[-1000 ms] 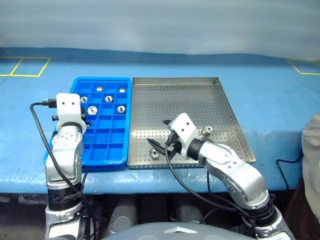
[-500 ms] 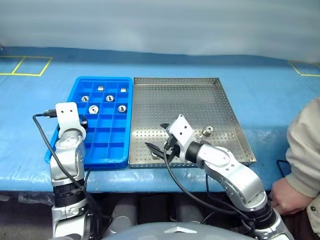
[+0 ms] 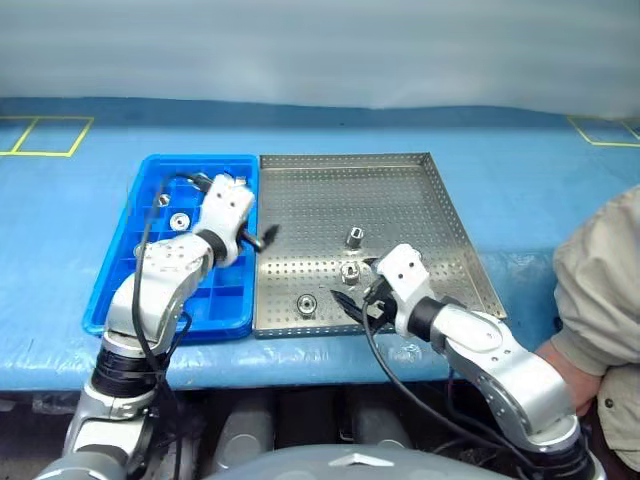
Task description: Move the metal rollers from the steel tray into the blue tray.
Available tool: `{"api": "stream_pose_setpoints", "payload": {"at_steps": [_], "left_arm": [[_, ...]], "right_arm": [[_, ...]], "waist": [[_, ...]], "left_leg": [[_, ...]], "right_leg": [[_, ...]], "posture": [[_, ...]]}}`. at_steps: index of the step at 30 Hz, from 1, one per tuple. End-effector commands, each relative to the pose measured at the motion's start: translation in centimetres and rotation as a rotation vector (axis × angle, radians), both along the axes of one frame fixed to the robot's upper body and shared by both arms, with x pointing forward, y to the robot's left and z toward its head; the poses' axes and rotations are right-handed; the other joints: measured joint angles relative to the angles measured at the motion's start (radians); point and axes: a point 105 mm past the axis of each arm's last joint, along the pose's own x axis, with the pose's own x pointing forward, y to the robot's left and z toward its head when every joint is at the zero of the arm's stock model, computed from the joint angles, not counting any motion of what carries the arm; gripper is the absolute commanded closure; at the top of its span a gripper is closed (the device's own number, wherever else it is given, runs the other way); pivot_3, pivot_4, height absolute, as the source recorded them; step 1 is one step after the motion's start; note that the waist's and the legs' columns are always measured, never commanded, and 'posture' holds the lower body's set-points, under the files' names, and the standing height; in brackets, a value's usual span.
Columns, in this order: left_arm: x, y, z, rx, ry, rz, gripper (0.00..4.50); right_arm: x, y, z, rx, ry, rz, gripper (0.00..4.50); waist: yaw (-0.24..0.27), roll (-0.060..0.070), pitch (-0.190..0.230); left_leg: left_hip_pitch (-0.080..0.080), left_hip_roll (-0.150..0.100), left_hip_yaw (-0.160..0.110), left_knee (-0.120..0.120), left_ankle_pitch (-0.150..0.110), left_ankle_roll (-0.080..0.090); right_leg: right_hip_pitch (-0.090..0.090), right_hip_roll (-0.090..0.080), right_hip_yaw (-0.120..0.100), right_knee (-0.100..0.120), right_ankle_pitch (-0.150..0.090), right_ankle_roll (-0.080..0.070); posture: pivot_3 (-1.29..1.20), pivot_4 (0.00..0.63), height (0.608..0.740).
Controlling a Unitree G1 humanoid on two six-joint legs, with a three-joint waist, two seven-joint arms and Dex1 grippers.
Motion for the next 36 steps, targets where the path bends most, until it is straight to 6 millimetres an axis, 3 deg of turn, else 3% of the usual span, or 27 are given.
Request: {"api": "stream_pose_setpoints", "payload": {"at_steps": [1, 6, 24, 28, 34, 36], "left_arm": [[-2.1, -2.5, -0.5, 0.024, 0.081, -0.217, 0.04], [-4.0, -3.7, -2.0, 0.084, 0.204, -0.388, 0.04], [-4.1, -4.8, -5.0, 0.259, 0.306, -0.522, 0.04], [-4.0, -4.4, -5.6, 0.305, 0.314, -0.514, 0.74], [-3.2, -4.2, -4.4, 0.263, 0.263, -0.46, 2.65], [-2.2, -3.7, -3.6, 0.23, 0.226, -0.366, 2.65]], "right_arm": [[-0.4, -0.8, 1.4, 0.004, -0.043, -0.032, 0.0], [-0.6, -1.3, 1.3, 0.001, -0.039, -0.072, 0.0], [-0.7, -0.4, 1.1, 0.029, -0.044, -0.089, 0.0], [-0.7, -0.3, 1.1, 0.034, -0.046, -0.092, 0.0], [-0.5, 0.0, 1.2, 0.041, -0.049, -0.086, 0.0], [-0.4, 0.4, 1.3, 0.043, -0.052, -0.065, 0.0]], "waist": [[-0.003, 0.0, 0.0], [-0.008, 0.001, 0.001], [-0.031, 0.001, 0.001], [-0.031, 0.001, 0.001], [-0.03, 0.001, 0.001], [-0.03, 0.001, 0.001]], "left_leg": [[0.0, 0.0, 0.0, 0.0, 0.0, 0.0], [0.0, 0.0, 0.001, 0.0, 0.0, 0.0], [0.0, 0.0, 0.002, 0.0, 0.0, 0.0], [0.0, 0.0, 0.002, 0.0, 0.0, 0.001], [0.0, 0.0, 0.002, 0.0, 0.0, 0.001], [0.0, 0.0, 0.002, 0.0, 0.0, 0.001]], "right_leg": [[0.0, 0.0, 0.0, 0.0, 0.0, 0.0], [-0.001, 0.0, 0.001, 0.0, -0.001, 0.0], [-0.001, 0.001, 0.002, 0.0, -0.001, 0.0], [-0.001, 0.001, 0.002, 0.0, -0.001, 0.0], [-0.001, 0.001, 0.003, 0.0, -0.001, 0.0], [-0.001, 0.001, 0.003, 0.0, 0.0, 0.0]], "posture": [[0.01, 0.15, 0.74], [-0.03, 0.15, 0.74], [-0.05, 0.15, 0.74], [-0.05, 0.15, 0.74], [-0.04, 0.15, 0.74], [-0.02, 0.15, 0.74]]}}
